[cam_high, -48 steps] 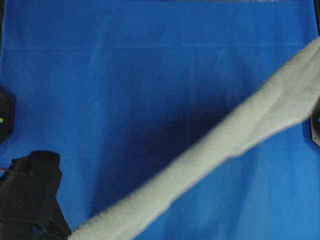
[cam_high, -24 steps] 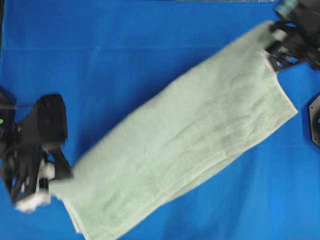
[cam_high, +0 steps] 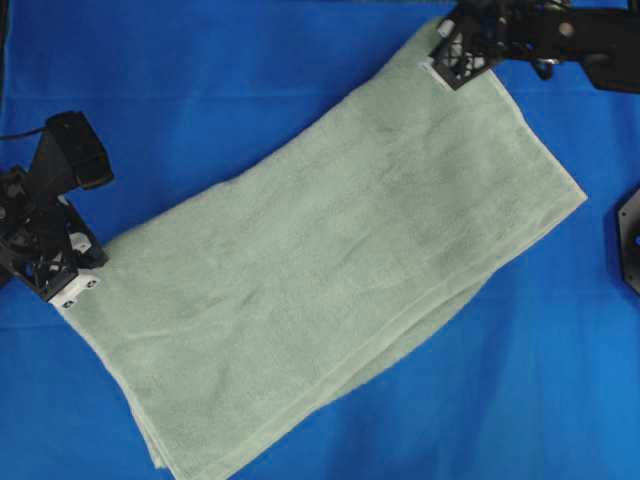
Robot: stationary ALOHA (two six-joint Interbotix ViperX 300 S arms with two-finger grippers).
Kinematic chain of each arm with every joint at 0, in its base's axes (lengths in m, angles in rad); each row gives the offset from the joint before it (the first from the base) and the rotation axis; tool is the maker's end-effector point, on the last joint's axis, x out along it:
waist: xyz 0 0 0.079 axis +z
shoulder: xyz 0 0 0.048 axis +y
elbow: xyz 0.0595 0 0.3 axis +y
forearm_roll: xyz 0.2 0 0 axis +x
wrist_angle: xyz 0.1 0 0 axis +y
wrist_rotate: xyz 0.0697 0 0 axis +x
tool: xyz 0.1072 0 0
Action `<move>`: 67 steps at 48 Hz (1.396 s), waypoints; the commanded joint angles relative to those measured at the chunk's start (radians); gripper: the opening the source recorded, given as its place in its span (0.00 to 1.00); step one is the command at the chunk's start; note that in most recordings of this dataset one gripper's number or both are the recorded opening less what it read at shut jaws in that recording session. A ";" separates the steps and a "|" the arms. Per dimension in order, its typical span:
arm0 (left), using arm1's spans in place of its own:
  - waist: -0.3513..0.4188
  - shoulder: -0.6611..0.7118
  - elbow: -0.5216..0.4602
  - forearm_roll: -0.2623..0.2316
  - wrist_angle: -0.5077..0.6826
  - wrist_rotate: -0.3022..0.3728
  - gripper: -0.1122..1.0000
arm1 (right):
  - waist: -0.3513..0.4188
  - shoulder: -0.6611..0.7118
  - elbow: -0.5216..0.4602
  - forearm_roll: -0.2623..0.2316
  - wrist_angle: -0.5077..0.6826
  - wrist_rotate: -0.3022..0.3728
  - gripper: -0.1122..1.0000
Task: Fold a bath towel.
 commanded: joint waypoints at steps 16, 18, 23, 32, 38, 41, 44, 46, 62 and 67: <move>0.003 -0.015 0.038 0.003 -0.049 0.034 0.32 | -0.012 0.028 -0.051 -0.003 -0.057 -0.002 0.30; 0.003 -0.020 0.038 0.003 -0.049 0.048 0.43 | -0.011 0.023 -0.048 -0.003 -0.051 0.000 0.41; 0.003 -0.051 0.029 0.003 -0.048 0.101 0.71 | 0.008 -0.017 -0.031 0.003 -0.011 0.003 0.66; 0.023 -0.169 0.005 0.003 -0.035 0.212 0.87 | 0.067 -0.193 0.037 0.112 0.112 -0.005 0.67; 0.063 -0.250 0.003 0.003 -0.034 0.279 0.87 | 0.115 -0.324 0.120 0.216 0.169 -0.018 0.67; 0.084 -0.281 0.003 0.003 -0.035 0.307 0.86 | 0.135 -0.371 0.161 0.265 0.189 -0.023 0.67; 0.100 -0.301 0.002 0.003 -0.038 0.330 0.86 | 0.150 -0.407 0.198 0.301 0.209 -0.023 0.67; 0.106 -0.308 0.002 0.003 -0.040 0.342 0.86 | 0.156 -0.426 0.213 0.316 0.218 -0.023 0.67; 0.110 -0.291 0.003 -0.003 -0.041 0.359 0.86 | 0.152 -0.383 0.265 0.327 0.222 -0.023 0.67; 0.110 -0.291 0.003 -0.002 -0.041 0.359 0.86 | 0.149 -0.322 0.291 0.330 0.206 -0.021 0.67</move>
